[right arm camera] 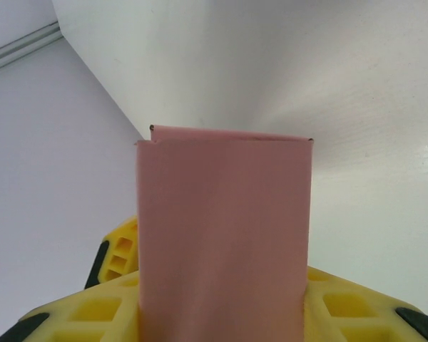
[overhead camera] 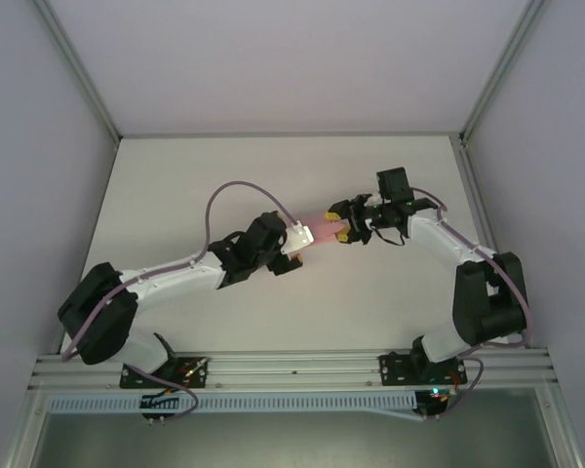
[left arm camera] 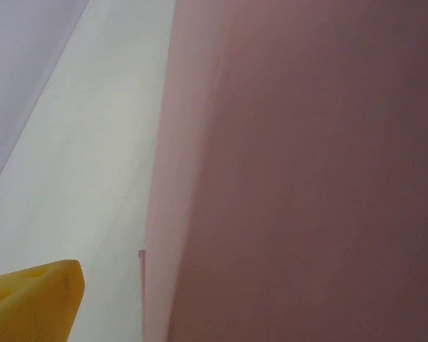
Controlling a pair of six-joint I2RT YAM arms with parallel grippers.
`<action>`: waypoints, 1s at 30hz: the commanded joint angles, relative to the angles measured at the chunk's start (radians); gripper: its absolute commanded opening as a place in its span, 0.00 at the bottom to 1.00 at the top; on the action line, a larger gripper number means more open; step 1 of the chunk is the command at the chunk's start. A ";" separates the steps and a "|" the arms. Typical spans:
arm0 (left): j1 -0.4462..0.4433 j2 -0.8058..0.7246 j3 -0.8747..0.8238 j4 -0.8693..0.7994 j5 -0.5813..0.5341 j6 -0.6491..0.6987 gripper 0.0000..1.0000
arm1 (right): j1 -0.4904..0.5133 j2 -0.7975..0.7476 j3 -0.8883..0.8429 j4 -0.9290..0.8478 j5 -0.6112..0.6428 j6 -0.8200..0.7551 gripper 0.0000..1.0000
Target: Assemble paper box
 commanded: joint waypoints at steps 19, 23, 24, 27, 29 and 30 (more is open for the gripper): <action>0.005 -0.056 0.002 0.059 -0.035 0.118 0.39 | -0.010 -0.234 -0.088 0.144 0.123 -0.065 0.77; 0.036 -0.053 0.050 -0.078 0.087 0.111 0.35 | -0.041 -0.311 -0.080 0.076 0.292 -0.266 0.97; 0.052 -0.049 0.077 -0.140 0.142 0.110 0.35 | -0.050 -0.341 -0.084 0.067 0.350 -0.341 1.00; 0.110 -0.029 0.171 -0.324 0.345 0.131 0.35 | -0.055 -0.443 -0.127 0.187 0.412 -0.623 1.00; 0.155 -0.010 0.223 -0.454 0.504 0.193 0.36 | -0.053 -0.500 -0.160 0.238 0.349 -0.816 1.00; 0.173 0.002 0.244 -0.516 0.565 0.219 0.37 | -0.053 -0.524 -0.179 0.251 0.275 -0.907 1.00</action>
